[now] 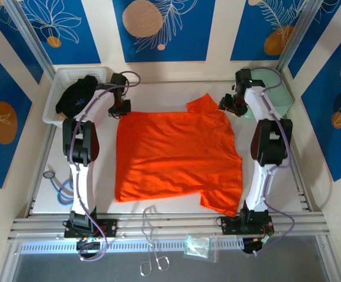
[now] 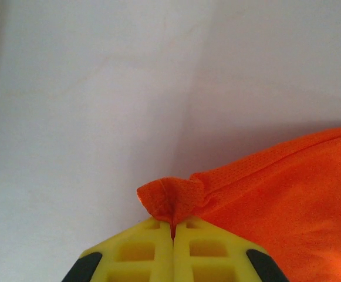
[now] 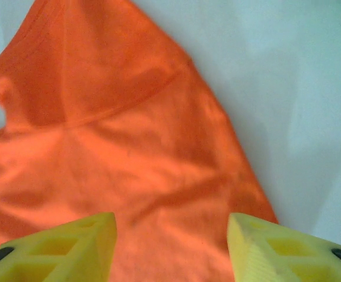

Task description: Fold and stack the t-shirts

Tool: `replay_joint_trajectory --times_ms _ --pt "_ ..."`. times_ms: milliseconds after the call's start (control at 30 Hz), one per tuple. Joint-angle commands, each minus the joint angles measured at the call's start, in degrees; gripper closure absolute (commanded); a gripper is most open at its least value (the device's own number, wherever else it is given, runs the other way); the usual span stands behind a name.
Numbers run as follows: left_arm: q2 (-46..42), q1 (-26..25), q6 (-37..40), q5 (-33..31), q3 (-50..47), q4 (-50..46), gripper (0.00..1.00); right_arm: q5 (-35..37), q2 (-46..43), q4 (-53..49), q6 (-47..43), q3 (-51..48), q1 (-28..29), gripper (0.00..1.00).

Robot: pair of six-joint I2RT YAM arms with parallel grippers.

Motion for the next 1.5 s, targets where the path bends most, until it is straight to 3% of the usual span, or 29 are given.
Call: replay_joint_trajectory --times_ms 0,267,500,600,667,733,933,1100,1233,1467 --pt "0.8 -0.3 0.8 1.2 1.3 -0.5 1.0 2.1 7.7 -6.3 -5.1 9.2 0.4 0.41" --pt "5.1 -0.1 1.4 -0.9 6.2 -1.6 1.0 4.9 25.0 -15.8 -8.9 31.7 1.0 0.42" --pt "9.6 0.5 1.5 -1.4 13.9 -3.9 1.0 -1.7 29.2 -17.9 -7.8 35.9 1.9 0.48" --pt "11.9 0.7 1.3 -1.1 17.6 -5.1 1.0 -2.5 31.0 -19.6 -6.4 38.4 1.8 0.63" --pt "13.1 0.8 1.1 -0.7 19.2 -5.2 1.0 -3.8 32.1 -21.0 -5.0 40.9 1.2 0.89" --pt "13.8 0.8 1.0 -0.4 20.1 -5.0 1.0 -5.3 32.1 -21.7 -4.0 42.9 0.6 1.0" --pt "14.5 1.4 0.6 -0.4 23.0 -4.9 1.0 -7.7 25.1 -21.8 -2.4 45.3 -0.3 1.0" --pt "13.2 2.0 0.1 -0.6 22.9 -4.8 1.0 -9.5 15.7 -20.1 -1.4 39.4 0.6 1.0" --pt "11.9 2.1 0.6 -0.6 21.6 -4.6 1.0 -9.7 7.1 -16.7 -0.6 29.2 2.2 1.0" --pt "9.1 2.1 1.0 -0.2 14.6 -1.1 1.0 -6.2 -8.7 -2.0 6.7 -5.4 8.0 1.0"
